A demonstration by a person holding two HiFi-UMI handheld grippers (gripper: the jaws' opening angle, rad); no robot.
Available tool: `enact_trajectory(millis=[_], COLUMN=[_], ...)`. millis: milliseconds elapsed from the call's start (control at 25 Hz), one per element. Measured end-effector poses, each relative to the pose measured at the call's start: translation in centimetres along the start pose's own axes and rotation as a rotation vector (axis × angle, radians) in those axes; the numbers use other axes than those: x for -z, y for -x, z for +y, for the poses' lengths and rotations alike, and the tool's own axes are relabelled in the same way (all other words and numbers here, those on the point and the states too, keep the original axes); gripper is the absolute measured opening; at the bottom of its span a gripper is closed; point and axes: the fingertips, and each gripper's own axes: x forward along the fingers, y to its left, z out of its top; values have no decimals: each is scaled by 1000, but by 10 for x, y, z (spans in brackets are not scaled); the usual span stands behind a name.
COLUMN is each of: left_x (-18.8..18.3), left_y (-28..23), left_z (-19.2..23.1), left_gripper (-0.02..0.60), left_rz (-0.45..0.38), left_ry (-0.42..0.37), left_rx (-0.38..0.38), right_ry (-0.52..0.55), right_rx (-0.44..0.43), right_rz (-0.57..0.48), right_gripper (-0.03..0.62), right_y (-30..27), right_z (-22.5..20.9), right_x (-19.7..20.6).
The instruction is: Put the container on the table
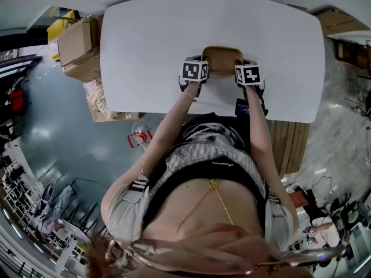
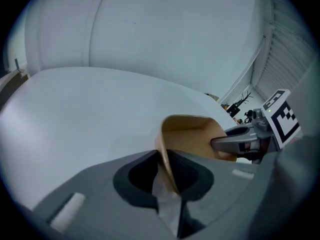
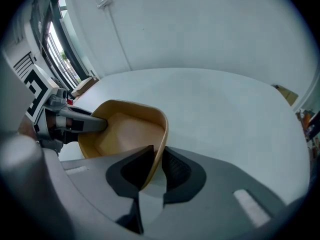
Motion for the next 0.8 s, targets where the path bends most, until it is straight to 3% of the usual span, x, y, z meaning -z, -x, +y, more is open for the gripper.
enact_trajectory(millis=[800], left_x=[0], left_y=[-7], left_z=[2], left_gripper=[44], left_rz=[1], left_ry=[-1], left_rx=[3], right_ry=[-52], right_rx=[-29], right_rz=[-10], right_gripper=[75], right_y=[-7], right_z=[-4], right_x=[0])
